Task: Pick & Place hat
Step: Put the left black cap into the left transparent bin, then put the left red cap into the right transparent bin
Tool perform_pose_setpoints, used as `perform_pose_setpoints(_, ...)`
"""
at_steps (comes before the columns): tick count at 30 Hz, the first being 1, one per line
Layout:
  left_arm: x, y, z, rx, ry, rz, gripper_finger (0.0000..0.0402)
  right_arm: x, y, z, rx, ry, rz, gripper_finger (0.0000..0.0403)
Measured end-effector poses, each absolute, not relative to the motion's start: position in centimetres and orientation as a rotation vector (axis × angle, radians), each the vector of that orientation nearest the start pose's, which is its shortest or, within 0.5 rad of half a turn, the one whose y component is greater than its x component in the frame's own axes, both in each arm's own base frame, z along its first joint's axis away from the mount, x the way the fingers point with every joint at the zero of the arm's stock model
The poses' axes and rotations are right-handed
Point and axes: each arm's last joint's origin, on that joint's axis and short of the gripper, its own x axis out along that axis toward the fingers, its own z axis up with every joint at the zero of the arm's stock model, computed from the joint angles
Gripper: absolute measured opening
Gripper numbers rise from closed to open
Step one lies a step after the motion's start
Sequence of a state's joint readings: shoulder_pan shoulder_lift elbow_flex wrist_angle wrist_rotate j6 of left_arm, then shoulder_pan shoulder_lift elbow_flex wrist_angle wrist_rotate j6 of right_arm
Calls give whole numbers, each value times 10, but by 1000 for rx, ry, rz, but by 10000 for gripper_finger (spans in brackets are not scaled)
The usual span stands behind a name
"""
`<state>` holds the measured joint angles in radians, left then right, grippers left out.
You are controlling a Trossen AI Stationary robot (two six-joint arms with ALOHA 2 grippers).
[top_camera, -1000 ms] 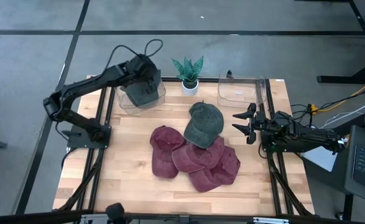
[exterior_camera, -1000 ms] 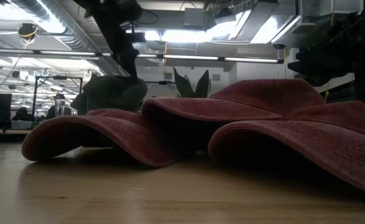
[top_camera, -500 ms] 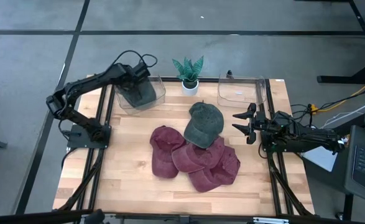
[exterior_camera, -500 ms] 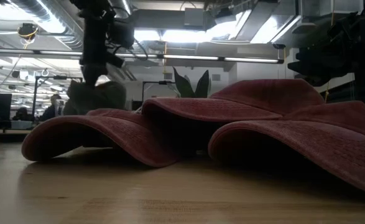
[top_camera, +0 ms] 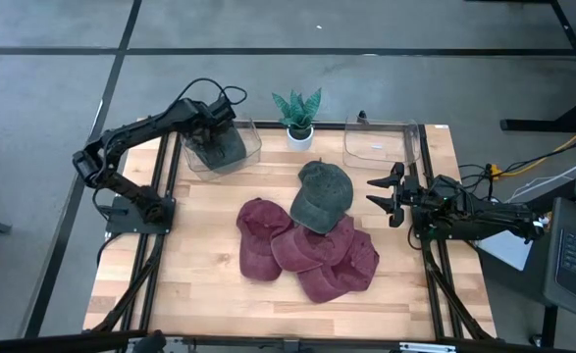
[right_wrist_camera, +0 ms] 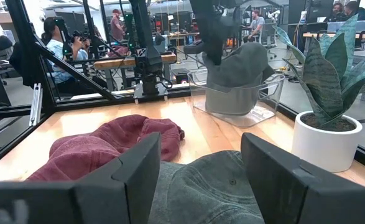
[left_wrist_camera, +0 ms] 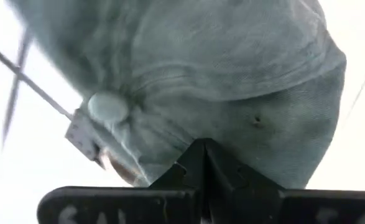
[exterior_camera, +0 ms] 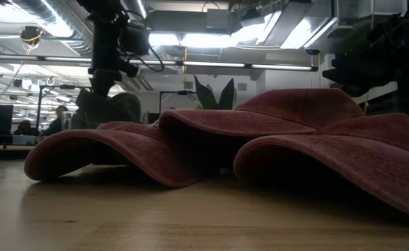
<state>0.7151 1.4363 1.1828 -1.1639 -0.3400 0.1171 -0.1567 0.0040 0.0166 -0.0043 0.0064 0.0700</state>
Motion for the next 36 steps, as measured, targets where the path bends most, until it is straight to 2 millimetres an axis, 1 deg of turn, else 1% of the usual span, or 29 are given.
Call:
perform_pose_setpoints(5, 171, 164, 287, -158, 1423, 803, 5, 96, -15, 168, 69, -14, -163, 222)
perform_pose_setpoints(10, 155, 148, 316, -104, 1248, 811, 3, 96, -15, 168, 69, -14, -163, 222)
perform_pose_setpoints(14, 144, 128, 335, -90, 1099, 732, 5, 96, -15, 168, 69, -14, -163, 222)
perform_pose_setpoints(17, 138, 112, 347, -86, 1003, 666, 2, 96, -15, 168, 69, -14, -163, 222)
perform_pose_setpoints(20, 137, 95, 356, -79, 911, 591, 3, 96, -15, 168, 69, -14, -163, 222)
perform_pose_setpoints(22, 139, 83, 358, -68, 852, 546, 3, 96, -15, 168, 69, -14, -163, 222)
perform_pose_setpoints(24, 141, 73, 353, -54, 776, 504, 2, 96, -15, 168, 69, -14, -163, 222)
perform_pose_setpoints(27, 146, 57, 339, -49, 654, 433, 3, 96, -15, 168, 69, -14, -163, 222)
perform_pose_setpoints(36, 162, 18, 274, -80, 438, 224, 2, 96, -15, 168, 69, -14, -163, 222)
